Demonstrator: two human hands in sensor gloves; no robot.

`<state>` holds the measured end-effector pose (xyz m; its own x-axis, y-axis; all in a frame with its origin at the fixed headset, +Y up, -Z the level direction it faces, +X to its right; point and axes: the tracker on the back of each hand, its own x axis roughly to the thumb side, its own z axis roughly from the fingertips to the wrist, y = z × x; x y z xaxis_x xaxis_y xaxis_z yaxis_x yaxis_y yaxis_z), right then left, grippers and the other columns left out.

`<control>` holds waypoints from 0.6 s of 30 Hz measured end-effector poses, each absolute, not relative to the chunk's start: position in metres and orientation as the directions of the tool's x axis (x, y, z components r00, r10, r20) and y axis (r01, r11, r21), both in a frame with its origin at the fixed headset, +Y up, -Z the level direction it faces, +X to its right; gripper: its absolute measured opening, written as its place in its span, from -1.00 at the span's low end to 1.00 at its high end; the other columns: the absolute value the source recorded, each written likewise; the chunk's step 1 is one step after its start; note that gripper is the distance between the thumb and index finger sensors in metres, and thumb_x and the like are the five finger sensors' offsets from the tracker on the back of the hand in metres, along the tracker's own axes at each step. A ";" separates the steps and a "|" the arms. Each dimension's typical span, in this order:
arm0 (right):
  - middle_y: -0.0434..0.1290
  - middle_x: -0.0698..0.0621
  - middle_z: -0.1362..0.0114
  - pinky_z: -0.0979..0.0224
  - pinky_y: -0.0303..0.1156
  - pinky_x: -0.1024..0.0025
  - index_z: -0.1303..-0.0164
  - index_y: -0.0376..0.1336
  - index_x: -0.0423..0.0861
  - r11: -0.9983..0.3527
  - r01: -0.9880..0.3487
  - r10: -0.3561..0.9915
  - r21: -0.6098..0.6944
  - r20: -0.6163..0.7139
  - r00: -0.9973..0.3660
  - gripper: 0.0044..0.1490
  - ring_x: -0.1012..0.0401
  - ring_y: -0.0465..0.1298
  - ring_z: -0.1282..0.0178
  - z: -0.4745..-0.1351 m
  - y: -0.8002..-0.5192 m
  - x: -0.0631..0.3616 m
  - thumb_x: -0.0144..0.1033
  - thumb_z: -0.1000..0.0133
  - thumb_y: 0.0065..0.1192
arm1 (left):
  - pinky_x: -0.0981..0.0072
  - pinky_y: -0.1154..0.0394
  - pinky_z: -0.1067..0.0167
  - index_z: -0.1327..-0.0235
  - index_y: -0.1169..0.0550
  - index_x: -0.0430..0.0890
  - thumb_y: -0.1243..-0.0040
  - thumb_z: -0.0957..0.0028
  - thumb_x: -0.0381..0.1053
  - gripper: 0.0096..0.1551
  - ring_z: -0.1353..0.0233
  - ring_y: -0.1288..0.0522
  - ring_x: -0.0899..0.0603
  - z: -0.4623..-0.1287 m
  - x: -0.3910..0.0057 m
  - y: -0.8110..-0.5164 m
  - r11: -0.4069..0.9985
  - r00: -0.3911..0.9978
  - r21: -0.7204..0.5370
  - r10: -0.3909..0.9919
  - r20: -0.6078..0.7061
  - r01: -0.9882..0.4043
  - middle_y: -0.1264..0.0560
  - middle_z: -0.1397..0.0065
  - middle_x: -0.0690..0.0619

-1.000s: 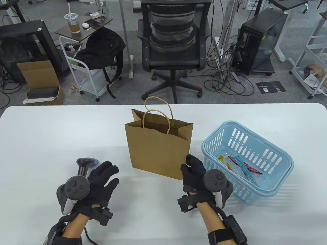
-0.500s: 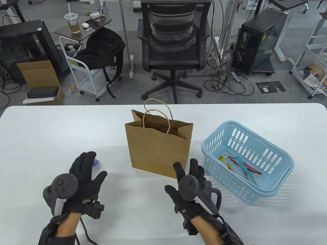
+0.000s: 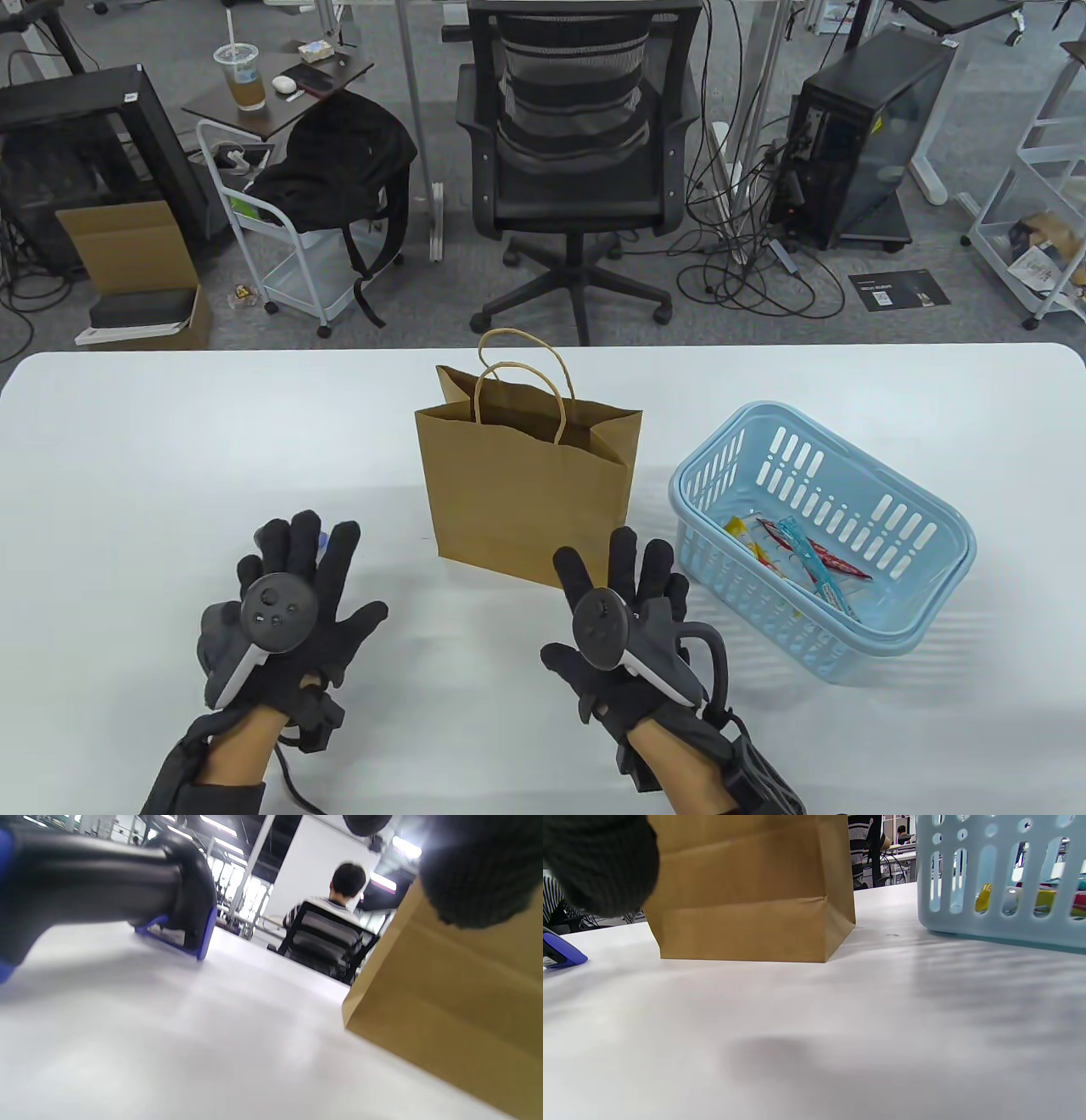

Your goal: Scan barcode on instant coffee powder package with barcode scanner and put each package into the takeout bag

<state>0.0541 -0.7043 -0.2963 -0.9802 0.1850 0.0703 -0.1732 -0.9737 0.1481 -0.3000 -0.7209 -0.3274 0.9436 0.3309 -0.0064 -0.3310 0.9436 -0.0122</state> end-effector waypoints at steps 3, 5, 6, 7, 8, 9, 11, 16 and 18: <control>-0.71 -0.13 -0.65 -0.67 -0.34 -0.36 -0.60 -0.45 0.46 -0.972 -0.161 0.174 0.172 0.065 -0.983 0.32 -0.31 -0.52 -0.64 -0.299 -0.709 0.056 0.42 0.00 0.37 | -0.11 0.43 -0.64 -0.57 0.12 0.50 -0.18 0.24 0.59 0.17 -0.76 0.49 -0.05 -0.329 -0.296 -0.726 0.949 0.950 -0.044 0.313 0.000 -0.313 0.35 -0.78 0.28; -0.71 -0.13 -0.65 -0.67 -0.34 -0.36 -0.60 -0.45 0.46 -0.970 -0.164 0.177 0.178 0.064 -0.982 0.32 -0.31 -0.52 -0.65 -0.300 -0.710 0.057 0.41 0.00 0.37 | -0.12 0.42 -0.65 -0.57 0.12 0.50 -0.18 0.24 0.58 0.17 -0.77 0.48 -0.06 -0.330 -0.296 -0.726 0.946 0.947 -0.045 0.322 -0.005 -0.322 0.34 -0.78 0.28; -0.72 -0.13 -0.65 -0.67 -0.34 -0.36 -0.60 -0.46 0.46 -0.970 -0.164 0.178 0.181 0.064 -0.982 0.32 -0.31 -0.53 -0.65 -0.301 -0.711 0.057 0.42 0.00 0.36 | -0.12 0.42 -0.65 -0.57 0.13 0.50 -0.19 0.24 0.58 0.18 -0.77 0.48 -0.06 -0.330 -0.297 -0.725 0.944 0.945 -0.040 0.328 -0.011 -0.328 0.34 -0.78 0.27; -0.72 -0.13 -0.65 -0.67 -0.33 -0.36 -0.60 -0.46 0.46 -0.970 -0.165 0.179 0.179 0.065 -0.982 0.32 -0.31 -0.52 -0.65 -0.300 -0.710 0.056 0.42 0.00 0.36 | -0.13 0.42 -0.65 -0.57 0.14 0.50 -0.20 0.25 0.58 0.19 -0.77 0.48 -0.07 -0.330 -0.299 -0.724 0.943 0.943 -0.034 0.331 -0.019 -0.331 0.34 -0.78 0.27; -0.72 -0.13 -0.65 -0.68 -0.33 -0.36 -0.60 -0.46 0.46 -0.970 -0.167 0.181 0.176 0.066 -0.981 0.32 -0.31 -0.52 -0.65 -0.300 -0.710 0.056 0.42 0.00 0.36 | -0.13 0.42 -0.65 -0.55 0.20 0.49 -0.20 0.25 0.59 0.23 -0.78 0.48 -0.08 -0.330 -0.300 -0.724 0.941 0.942 -0.029 0.336 -0.027 -0.336 0.34 -0.79 0.27; -0.72 -0.14 -0.65 -0.68 -0.33 -0.36 -0.60 -0.47 0.45 -0.970 -0.172 0.185 0.173 0.066 -0.981 0.32 -0.31 -0.52 -0.65 -0.300 -0.710 0.056 0.43 0.00 0.35 | -0.14 0.41 -0.66 -0.48 0.34 0.46 -0.21 0.26 0.60 0.32 -0.78 0.48 -0.10 -0.330 -0.302 -0.723 0.939 0.938 -0.002 0.344 -0.044 -0.345 0.35 -0.79 0.25; -0.72 -0.15 -0.65 -0.68 -0.32 -0.36 -0.59 -0.48 0.44 -0.969 -0.182 0.196 0.168 0.069 -0.978 0.33 -0.32 -0.51 -0.65 -0.300 -0.710 0.055 0.43 -0.01 0.34 | -0.14 0.40 -0.68 -0.38 0.50 0.40 -0.22 0.26 0.60 0.43 -0.79 0.47 -0.12 -0.331 -0.309 -0.719 0.932 0.927 0.042 0.363 -0.095 -0.361 0.38 -0.79 0.25; -0.72 -0.15 -0.66 -0.68 -0.31 -0.35 -0.60 -0.48 0.44 -0.967 -0.193 0.206 0.165 0.066 -0.976 0.32 -0.31 -0.51 -0.66 -0.301 -0.711 0.056 0.42 -0.01 0.33 | -0.18 0.35 -0.73 -0.32 0.57 0.42 -0.37 0.29 0.58 0.58 -0.84 0.44 -0.15 -0.341 -0.349 -0.712 0.911 0.861 0.162 0.411 -0.300 -0.379 0.40 -0.79 0.28; -0.71 -0.14 -0.66 -0.68 -0.31 -0.35 -0.61 -0.46 0.44 -0.966 -0.197 0.210 0.165 0.063 -0.976 0.31 -0.31 -0.50 -0.66 -0.301 -0.711 0.056 0.42 -0.02 0.33 | -0.19 0.35 -0.74 -0.34 0.58 0.41 -0.38 0.30 0.60 0.61 -0.84 0.46 -0.14 -0.344 -0.364 -0.720 0.933 0.842 0.084 0.352 -0.409 -0.349 0.43 -0.79 0.28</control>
